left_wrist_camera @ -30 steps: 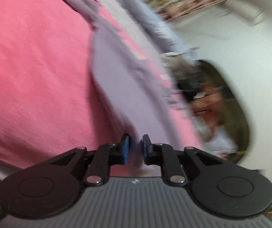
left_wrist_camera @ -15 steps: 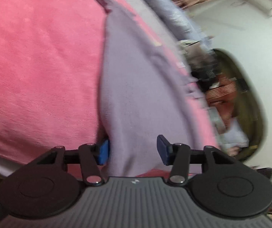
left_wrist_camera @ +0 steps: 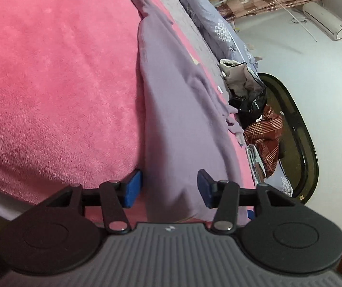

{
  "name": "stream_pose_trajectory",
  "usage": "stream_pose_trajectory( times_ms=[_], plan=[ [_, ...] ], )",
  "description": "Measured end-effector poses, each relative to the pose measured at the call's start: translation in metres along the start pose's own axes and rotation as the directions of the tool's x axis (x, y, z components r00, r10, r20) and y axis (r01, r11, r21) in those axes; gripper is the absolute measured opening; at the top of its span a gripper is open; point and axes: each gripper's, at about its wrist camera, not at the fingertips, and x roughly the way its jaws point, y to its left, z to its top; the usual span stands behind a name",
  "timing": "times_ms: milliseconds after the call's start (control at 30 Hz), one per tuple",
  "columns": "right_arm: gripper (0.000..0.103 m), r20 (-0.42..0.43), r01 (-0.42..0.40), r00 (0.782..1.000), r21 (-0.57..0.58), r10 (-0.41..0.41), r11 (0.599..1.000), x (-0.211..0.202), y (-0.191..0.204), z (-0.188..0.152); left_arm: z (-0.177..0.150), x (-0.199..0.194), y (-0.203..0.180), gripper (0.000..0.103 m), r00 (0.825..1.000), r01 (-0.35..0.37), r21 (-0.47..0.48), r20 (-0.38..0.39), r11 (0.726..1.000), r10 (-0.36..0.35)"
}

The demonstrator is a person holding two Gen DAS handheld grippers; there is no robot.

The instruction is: Fold clothes

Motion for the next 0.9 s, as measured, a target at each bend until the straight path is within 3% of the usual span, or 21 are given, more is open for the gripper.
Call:
stream_pose_trajectory(
  times_ms=[133,267,300,333,367,500,567,667,733,767,833,900],
  plan=[
    [0.067,-0.008,0.0,1.0,-0.001,0.0,1.0,0.001,0.0,-0.001,0.001,-0.002,-0.001,0.058,1.0,0.014,0.009,0.007,1.0,-0.014],
    [0.068,-0.015,0.0,1.0,0.003,0.0,1.0,0.003,0.0,-0.003,0.012,0.007,-0.008,0.054,1.0,-0.011,-0.012,0.01,1.0,0.011],
    [0.068,-0.015,-0.001,1.0,0.002,0.001,1.0,0.003,0.0,-0.003,0.012,0.009,-0.009,0.032,0.998,-0.053,-0.01,0.014,0.999,0.054],
    [0.068,-0.015,-0.002,1.0,0.0,0.002,1.0,0.003,0.0,-0.003,0.011,0.008,-0.011,0.001,0.993,-0.121,-0.011,0.015,0.993,0.121],
    [0.068,-0.013,-0.002,1.0,-0.001,0.002,1.0,0.003,0.0,-0.003,0.01,0.006,-0.012,0.001,0.987,-0.162,-0.02,0.017,0.987,0.162],
    [0.068,-0.006,0.003,1.0,0.0,-0.003,1.0,0.001,0.0,-0.002,0.007,-0.008,-0.017,0.0,0.991,-0.116,-0.064,0.054,0.991,0.12],
    [0.068,0.0,0.008,1.0,0.007,-0.008,1.0,0.0,-0.002,-0.001,0.013,-0.019,-0.022,0.0,0.995,-0.027,-0.08,0.09,0.996,0.034],
    [0.068,0.011,0.013,1.0,0.018,-0.013,1.0,-0.001,-0.004,0.002,0.029,-0.041,-0.03,0.0,0.987,0.071,-0.097,0.153,0.993,-0.056],
    [0.068,0.019,0.015,1.0,0.022,-0.015,1.0,-0.001,-0.005,0.003,0.037,-0.041,-0.033,0.0,0.991,0.003,-0.058,0.133,0.998,0.005],
    [0.068,0.021,0.015,1.0,0.022,-0.015,1.0,-0.001,-0.005,0.004,0.037,-0.036,-0.032,0.0,0.993,-0.084,-0.027,0.084,0.996,0.086],
    [0.068,0.019,0.016,1.0,0.02,-0.016,1.0,0.001,-0.005,0.005,0.031,-0.021,-0.023,0.0,0.974,-0.227,0.003,-0.022,0.974,0.227],
    [0.068,0.018,0.017,1.0,0.012,-0.018,1.0,0.002,-0.004,0.006,0.025,-0.014,-0.009,0.0,0.956,-0.284,-0.01,-0.077,0.959,0.283]
  ],
)
